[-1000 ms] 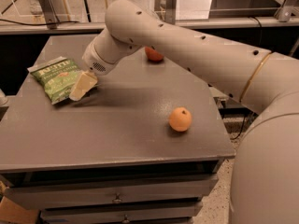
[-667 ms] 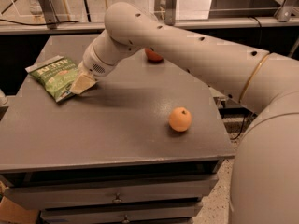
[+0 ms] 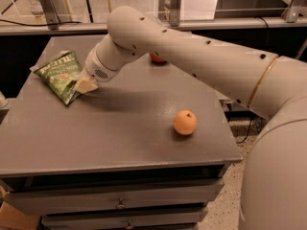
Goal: Pick green jalapeno chip bag
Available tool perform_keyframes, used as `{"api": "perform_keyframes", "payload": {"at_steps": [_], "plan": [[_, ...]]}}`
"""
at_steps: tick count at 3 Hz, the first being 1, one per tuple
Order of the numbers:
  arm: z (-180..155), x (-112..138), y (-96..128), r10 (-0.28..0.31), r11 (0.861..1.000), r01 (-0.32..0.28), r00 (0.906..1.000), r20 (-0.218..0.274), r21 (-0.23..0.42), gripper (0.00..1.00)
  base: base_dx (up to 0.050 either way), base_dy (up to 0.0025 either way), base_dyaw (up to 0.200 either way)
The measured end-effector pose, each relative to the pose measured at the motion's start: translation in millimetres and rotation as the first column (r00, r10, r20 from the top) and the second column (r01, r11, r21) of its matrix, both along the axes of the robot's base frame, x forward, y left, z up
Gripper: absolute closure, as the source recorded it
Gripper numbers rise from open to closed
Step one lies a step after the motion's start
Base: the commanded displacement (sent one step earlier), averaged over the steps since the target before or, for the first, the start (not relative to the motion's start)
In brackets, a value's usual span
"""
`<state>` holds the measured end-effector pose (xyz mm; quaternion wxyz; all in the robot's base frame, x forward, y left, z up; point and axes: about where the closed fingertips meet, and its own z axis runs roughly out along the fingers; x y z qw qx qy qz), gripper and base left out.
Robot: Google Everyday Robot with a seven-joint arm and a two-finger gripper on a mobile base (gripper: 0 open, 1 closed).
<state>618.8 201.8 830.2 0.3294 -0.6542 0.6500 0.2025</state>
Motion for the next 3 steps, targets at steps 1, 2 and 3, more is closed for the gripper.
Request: {"api": "perform_keyframes", "payload": {"at_steps": [1,2,3], "plan": [[13.1,2.7,-5.2,-0.015,1.0,0.014,0.9998,0.015,0.015,1.0,0.0,0.0,0.0],[46.9,13.8,-17.2,-0.032,0.998,0.029,0.998,0.054,0.064,1.0,0.0,0.0,0.0],[95.3,28.0,-32.4,-0.053,0.99,0.037,0.9917,0.117,0.138,1.0,0.0,0.0,0.0]]}}
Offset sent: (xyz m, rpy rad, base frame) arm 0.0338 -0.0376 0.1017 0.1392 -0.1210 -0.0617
